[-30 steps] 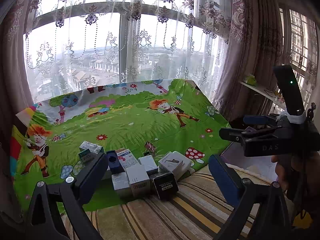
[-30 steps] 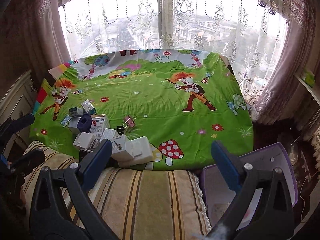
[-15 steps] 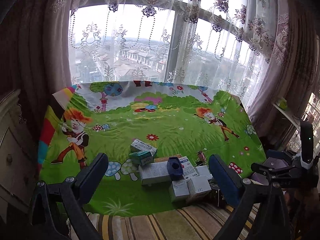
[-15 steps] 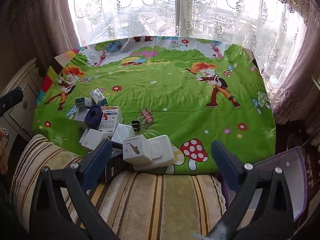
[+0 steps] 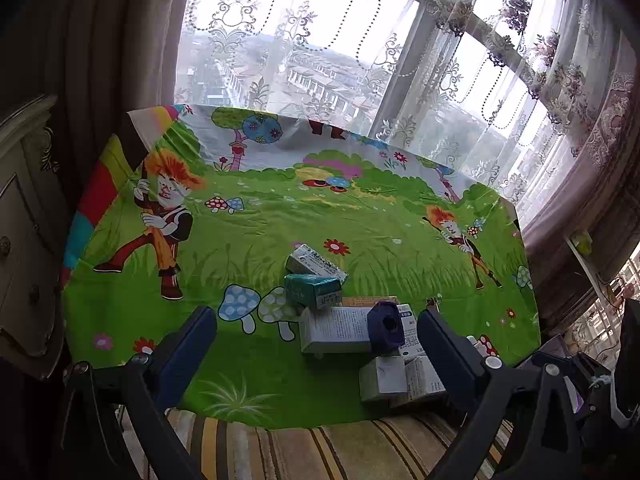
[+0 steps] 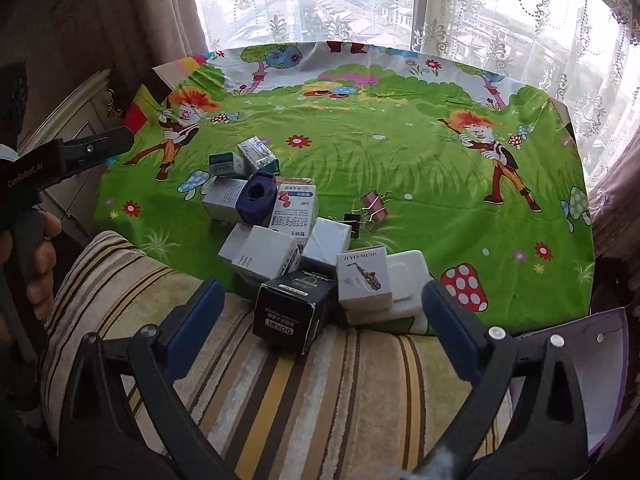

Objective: Organize rigid objects
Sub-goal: 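Grasp the blue-topped holder with the left gripper while the right grasps the black DORMI box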

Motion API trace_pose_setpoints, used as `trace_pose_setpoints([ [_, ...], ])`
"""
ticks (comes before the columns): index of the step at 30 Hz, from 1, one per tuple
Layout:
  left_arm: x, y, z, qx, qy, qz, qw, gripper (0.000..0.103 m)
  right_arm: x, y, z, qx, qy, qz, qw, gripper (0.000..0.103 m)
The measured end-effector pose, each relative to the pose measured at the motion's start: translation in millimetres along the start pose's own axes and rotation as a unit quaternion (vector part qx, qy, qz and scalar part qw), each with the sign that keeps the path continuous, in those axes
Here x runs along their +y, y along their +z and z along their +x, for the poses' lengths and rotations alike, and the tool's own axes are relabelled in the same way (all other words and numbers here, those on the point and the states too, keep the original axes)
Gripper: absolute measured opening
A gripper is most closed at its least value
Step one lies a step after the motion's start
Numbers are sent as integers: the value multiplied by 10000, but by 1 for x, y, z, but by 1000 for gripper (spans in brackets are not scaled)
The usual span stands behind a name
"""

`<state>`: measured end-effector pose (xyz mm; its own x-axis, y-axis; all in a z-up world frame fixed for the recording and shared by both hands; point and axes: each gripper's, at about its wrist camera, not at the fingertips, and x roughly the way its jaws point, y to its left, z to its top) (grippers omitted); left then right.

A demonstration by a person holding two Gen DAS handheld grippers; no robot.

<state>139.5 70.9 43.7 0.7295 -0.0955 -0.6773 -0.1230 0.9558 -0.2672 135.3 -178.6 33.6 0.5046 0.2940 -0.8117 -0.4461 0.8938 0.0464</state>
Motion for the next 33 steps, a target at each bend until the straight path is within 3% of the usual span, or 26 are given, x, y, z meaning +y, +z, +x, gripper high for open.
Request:
trace_pose_setpoints([
  [5,-6,5,14,206,-155,98,9996,100,18,0,16,251,-162,-359,9989,100],
  [11,-28,0,63,1092,-533,78,9926,77,23,0,28,336,-246,-408,9983,97],
  [15,-46,-9,88,1436,-478,250,9882,74,22,-3,35,394,-262,-388,9981,95],
  [22,-68,-17,120,1852,-86,535,9812,66,13,-5,40,446,-98,-147,9989,78],
  [27,-70,-21,128,1877,183,700,9795,30,5,-8,43,479,52,63,9988,50],
  [33,-64,-22,121,1746,91,533,9832,26,1,-11,36,364,160,167,9991,45],
])
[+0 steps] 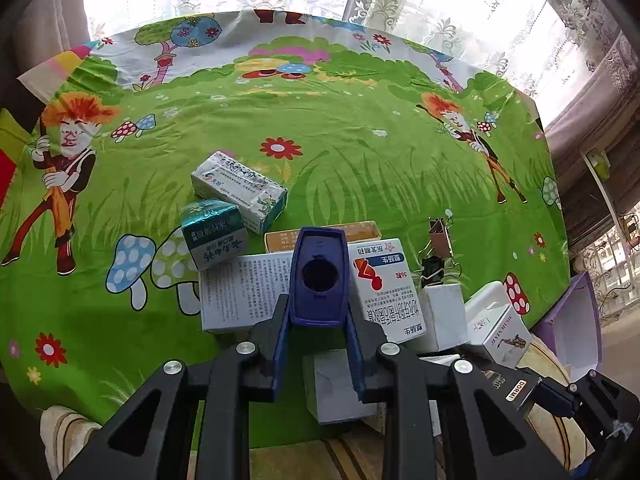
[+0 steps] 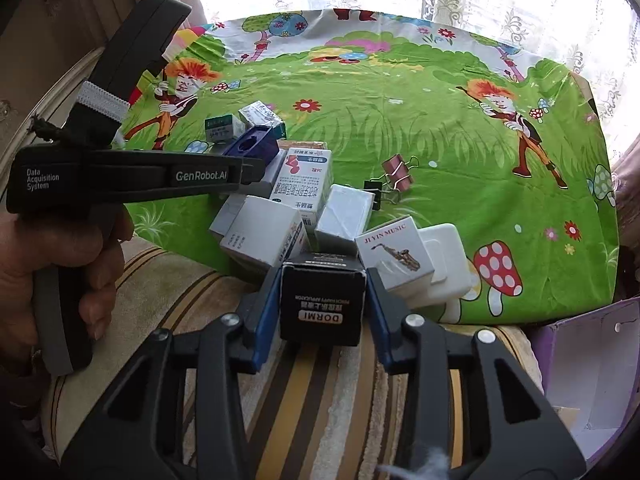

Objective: Organize rigid objects
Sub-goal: 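Grasp the blue-topped holder with the left gripper while the right grasps the black DORMI box, then carry both items into the storage box and open both grippers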

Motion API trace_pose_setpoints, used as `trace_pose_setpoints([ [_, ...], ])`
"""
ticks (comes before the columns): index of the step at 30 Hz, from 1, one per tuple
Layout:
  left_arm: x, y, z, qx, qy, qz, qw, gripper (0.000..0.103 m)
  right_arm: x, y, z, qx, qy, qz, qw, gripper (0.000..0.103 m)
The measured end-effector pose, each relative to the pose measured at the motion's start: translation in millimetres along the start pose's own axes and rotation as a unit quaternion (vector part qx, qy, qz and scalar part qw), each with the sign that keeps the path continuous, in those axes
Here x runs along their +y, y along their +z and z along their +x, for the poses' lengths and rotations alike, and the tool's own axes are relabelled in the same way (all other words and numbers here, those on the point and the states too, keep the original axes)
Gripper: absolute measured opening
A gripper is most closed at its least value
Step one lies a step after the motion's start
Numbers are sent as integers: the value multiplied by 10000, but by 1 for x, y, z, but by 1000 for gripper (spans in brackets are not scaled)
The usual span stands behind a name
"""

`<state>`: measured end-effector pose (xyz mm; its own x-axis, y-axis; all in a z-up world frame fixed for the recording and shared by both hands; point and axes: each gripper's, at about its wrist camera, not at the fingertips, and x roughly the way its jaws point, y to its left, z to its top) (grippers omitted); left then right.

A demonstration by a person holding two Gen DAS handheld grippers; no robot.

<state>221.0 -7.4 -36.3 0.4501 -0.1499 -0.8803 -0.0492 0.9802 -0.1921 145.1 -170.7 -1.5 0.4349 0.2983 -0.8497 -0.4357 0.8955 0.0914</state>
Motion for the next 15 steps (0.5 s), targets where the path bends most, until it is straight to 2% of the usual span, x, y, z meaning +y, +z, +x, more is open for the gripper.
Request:
trace_pose_setpoints([
  [15,2,-23,-53,-784,-467,-415,9950,26,-15,-13,-45,-633,219,289,9973,43],
])
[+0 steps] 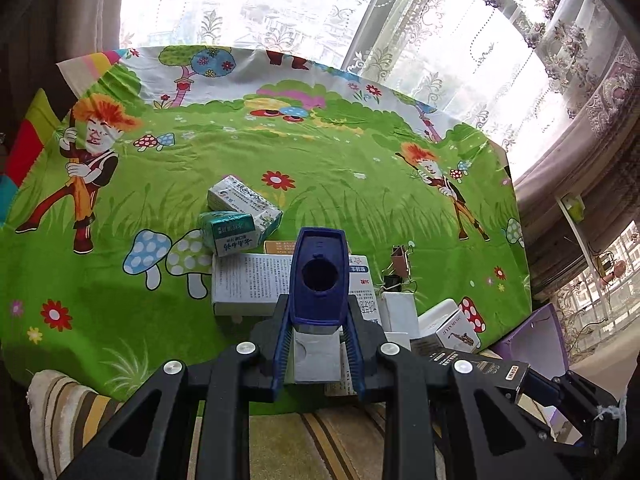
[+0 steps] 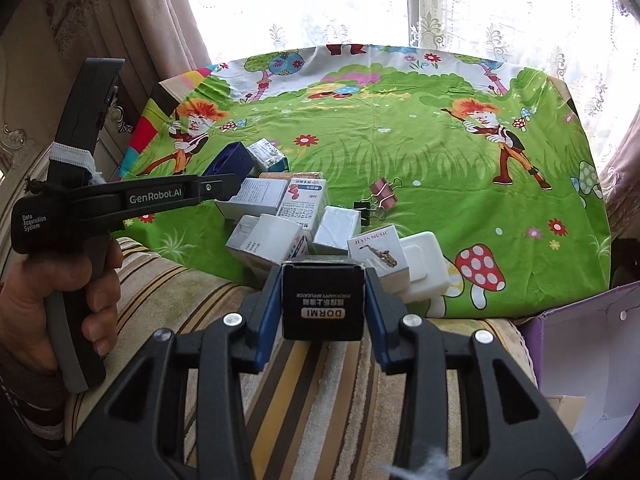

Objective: Organize rigid objects
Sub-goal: 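Carry both items into the storage box and open both grippers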

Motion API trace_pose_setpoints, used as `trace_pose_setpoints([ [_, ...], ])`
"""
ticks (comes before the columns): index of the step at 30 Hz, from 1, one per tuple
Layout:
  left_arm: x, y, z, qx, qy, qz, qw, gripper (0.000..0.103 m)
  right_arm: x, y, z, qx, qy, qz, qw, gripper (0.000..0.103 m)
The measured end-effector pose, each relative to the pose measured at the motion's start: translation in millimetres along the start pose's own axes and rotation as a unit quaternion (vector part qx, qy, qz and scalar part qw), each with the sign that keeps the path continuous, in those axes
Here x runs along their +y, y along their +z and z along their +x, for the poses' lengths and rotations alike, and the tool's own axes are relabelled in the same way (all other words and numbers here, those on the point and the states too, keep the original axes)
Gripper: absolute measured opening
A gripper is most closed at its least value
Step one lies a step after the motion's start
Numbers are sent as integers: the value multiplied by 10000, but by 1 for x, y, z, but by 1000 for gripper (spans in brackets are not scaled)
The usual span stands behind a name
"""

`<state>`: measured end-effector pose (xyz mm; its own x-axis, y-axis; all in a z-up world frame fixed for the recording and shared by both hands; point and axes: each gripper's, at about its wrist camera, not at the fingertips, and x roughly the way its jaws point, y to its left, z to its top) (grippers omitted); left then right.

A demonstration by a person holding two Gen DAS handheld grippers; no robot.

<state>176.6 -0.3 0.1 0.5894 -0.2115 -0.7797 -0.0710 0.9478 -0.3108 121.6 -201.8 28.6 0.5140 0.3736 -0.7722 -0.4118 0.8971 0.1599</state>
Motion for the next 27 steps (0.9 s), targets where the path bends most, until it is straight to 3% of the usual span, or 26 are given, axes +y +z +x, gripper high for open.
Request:
trace_pose_setpoints([
  [6,-29,-12,-19,-151,-249,186,9994,26,-19,-7,-24,-212,116,287,9993,43],
  [13,-79,-30,-25,-48,-602,651,9961,26,-50,-20,-54,-421,171,659,9968,43],
  [21,-138,-49,-12,379,-1000,1139,9877,26,-112,-41,-86,-672,-34,1317,9890,43],
  [27,-192,-64,7,815,-1324,1552,9756,26,-172,-61,-105,-869,-388,1944,9763,43],
])
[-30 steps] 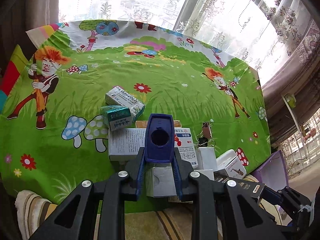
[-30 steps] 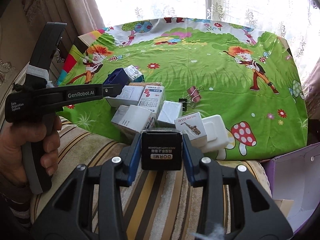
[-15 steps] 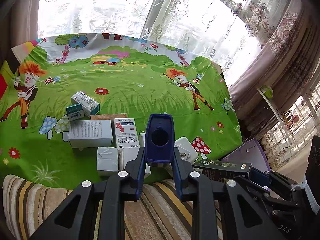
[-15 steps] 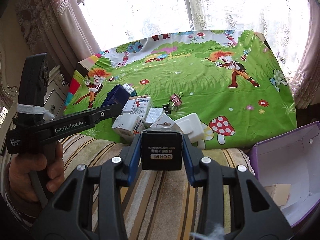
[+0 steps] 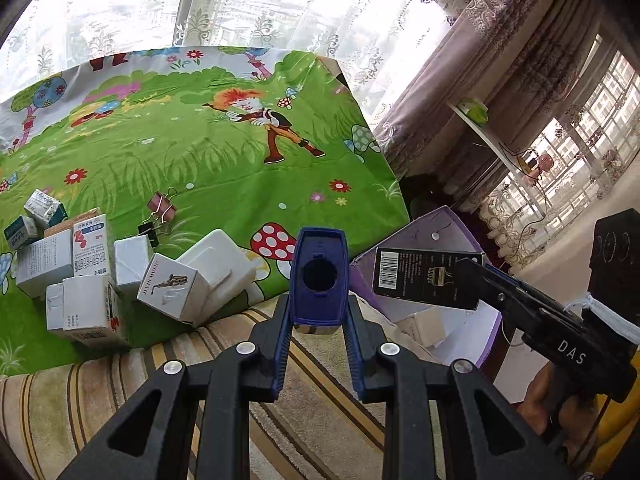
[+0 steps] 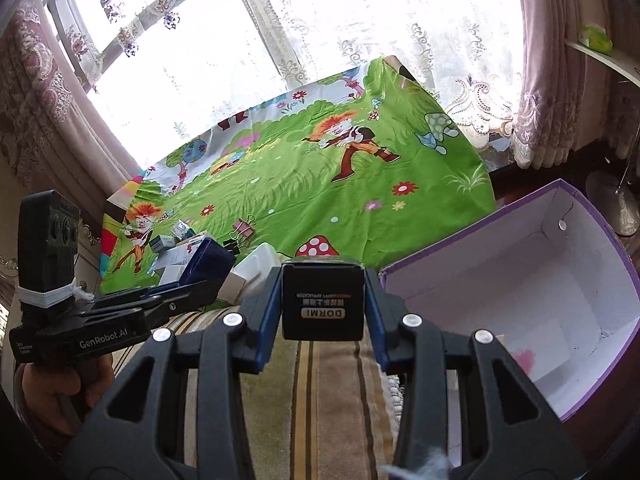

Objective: Organize rigid objects
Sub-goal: 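Carry both items into the storage box and open both grippers, then move both empty grippers back over the box pile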

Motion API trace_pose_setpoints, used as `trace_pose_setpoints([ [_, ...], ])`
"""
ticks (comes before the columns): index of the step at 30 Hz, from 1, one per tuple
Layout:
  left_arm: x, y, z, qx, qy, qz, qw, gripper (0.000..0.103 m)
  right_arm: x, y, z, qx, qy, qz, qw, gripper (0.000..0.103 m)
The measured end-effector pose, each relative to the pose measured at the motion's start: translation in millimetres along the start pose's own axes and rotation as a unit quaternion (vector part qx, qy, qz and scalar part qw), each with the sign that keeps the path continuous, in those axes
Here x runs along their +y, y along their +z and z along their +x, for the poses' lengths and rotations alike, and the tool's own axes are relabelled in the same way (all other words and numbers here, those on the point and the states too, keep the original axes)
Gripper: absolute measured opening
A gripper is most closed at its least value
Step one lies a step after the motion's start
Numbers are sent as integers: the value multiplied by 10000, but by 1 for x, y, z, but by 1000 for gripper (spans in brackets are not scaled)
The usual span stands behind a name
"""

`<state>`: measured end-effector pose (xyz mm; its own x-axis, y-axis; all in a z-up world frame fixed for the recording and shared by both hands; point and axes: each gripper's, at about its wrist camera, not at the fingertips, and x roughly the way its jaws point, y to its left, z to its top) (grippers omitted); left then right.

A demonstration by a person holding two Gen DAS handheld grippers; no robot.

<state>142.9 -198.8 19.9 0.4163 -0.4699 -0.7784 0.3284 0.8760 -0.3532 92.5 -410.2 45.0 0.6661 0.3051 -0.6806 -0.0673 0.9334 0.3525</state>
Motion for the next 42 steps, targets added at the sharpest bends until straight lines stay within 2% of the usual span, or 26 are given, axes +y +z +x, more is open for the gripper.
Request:
trace_pose_setpoints([
  [6,-46,2,40,514,-259,345,9977,26,-63,-2,-9,-152,-435,555,9974,43],
  [13,-88,-1,81,1039,-199,776,9914,26,-119,-18,-4,-85,-711,1079,9916,43],
  [17,-104,-2,102,1280,-162,937,9872,26,-137,-25,0,-33,-809,1232,9891,43],
  [29,-116,-2,122,1498,-169,1073,9827,27,-152,-32,10,82,-949,1400,9856,43],
  [31,-114,-1,124,1520,-222,1035,9827,30,-152,-32,11,101,-951,1406,9854,43],
  [33,-113,0,126,1533,-214,987,9830,41,-152,-32,11,116,-934,1420,9854,44],
  [38,-111,2,117,1393,-272,913,9857,46,-149,-31,9,70,-892,1445,9854,65],
  [42,-106,3,103,1229,-326,828,9884,46,-142,-27,6,58,-875,1361,9868,67],
])
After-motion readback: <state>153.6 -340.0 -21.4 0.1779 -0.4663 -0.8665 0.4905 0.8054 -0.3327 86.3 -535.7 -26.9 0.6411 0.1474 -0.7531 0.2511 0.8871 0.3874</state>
